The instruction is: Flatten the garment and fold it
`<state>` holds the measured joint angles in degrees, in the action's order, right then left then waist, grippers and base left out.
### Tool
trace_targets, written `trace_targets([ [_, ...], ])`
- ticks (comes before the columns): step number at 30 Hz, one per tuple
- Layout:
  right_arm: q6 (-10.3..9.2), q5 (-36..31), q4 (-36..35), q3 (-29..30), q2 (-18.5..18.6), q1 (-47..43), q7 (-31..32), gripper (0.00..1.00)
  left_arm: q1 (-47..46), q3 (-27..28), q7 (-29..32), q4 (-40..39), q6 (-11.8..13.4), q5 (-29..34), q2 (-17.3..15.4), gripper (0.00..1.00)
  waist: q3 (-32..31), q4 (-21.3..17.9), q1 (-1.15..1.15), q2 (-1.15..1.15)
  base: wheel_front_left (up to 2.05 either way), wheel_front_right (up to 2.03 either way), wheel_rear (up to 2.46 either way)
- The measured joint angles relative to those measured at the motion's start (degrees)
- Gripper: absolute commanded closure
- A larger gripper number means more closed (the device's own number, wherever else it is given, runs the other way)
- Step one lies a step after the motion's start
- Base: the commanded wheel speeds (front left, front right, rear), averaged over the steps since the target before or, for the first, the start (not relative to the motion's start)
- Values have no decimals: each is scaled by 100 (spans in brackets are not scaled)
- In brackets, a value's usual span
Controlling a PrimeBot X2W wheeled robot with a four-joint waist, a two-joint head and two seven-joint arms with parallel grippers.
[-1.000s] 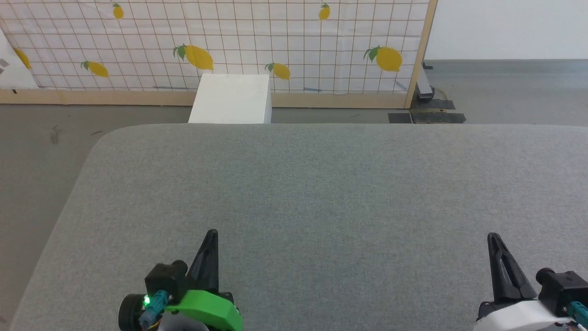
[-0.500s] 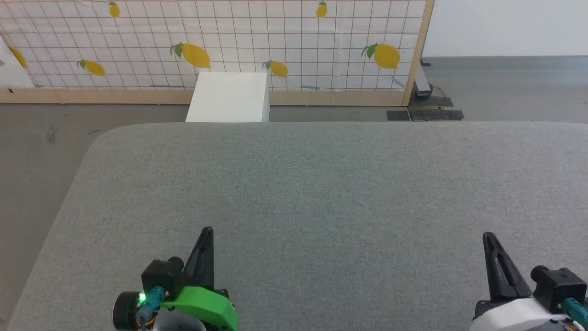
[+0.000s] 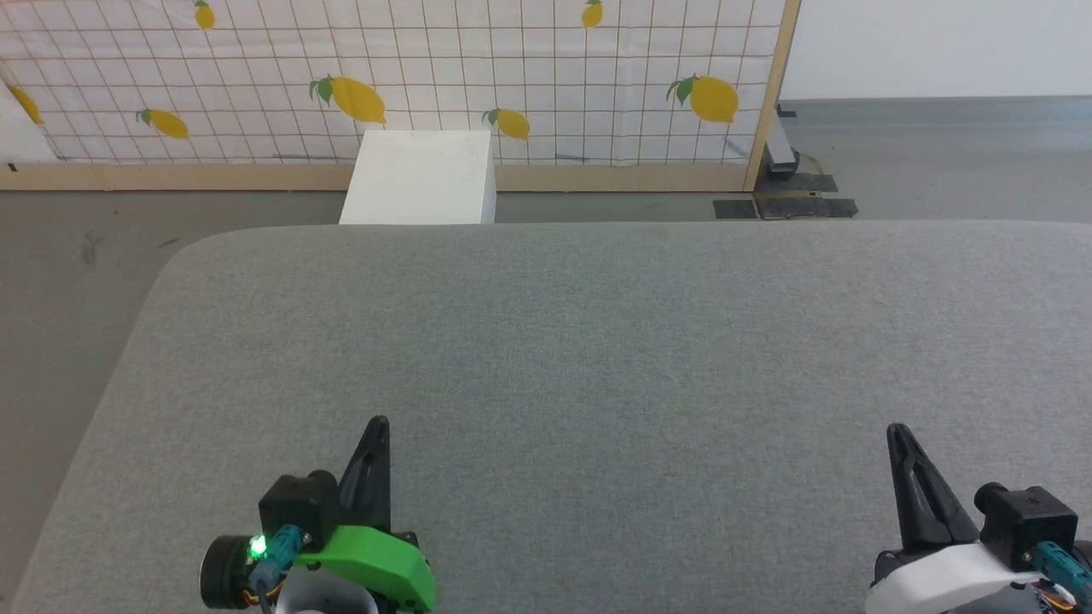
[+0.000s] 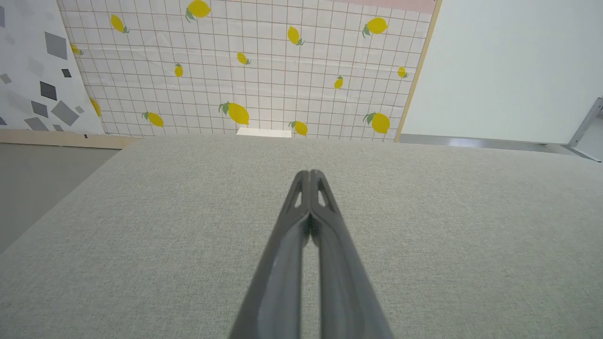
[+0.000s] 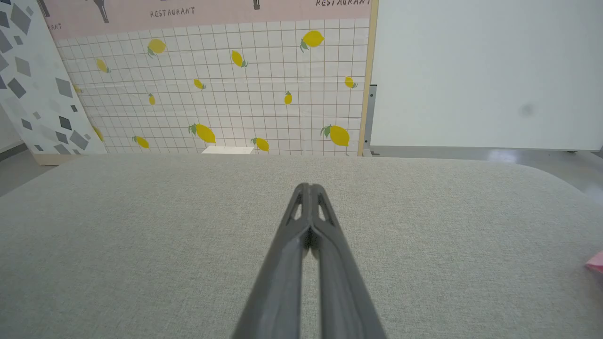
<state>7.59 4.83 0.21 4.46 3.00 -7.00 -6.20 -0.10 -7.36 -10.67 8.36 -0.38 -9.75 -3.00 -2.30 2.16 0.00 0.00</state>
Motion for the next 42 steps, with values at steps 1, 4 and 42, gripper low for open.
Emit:
trace_targets([
  [1, 0, -4, 0, -4, 0, 1, 14, 100, 0, 9, 1, -5, 0, 14, 0, 100, 2, -2, 0, 0, 0, 0, 0],
  [4, 0, -35, 0, -21, 0, 10, 16, 100, 0, 40, 52, -34, 0, 25, 0, 100, 10, -9, 0, 0, 0, 0, 0],
  [42, -1, -189, -1, -201, -1, 265, 275, 100, 0, 327, 492, -368, 0, 424, 0, 100, 107, -100, 0, 0, 0, 0, 0],
])
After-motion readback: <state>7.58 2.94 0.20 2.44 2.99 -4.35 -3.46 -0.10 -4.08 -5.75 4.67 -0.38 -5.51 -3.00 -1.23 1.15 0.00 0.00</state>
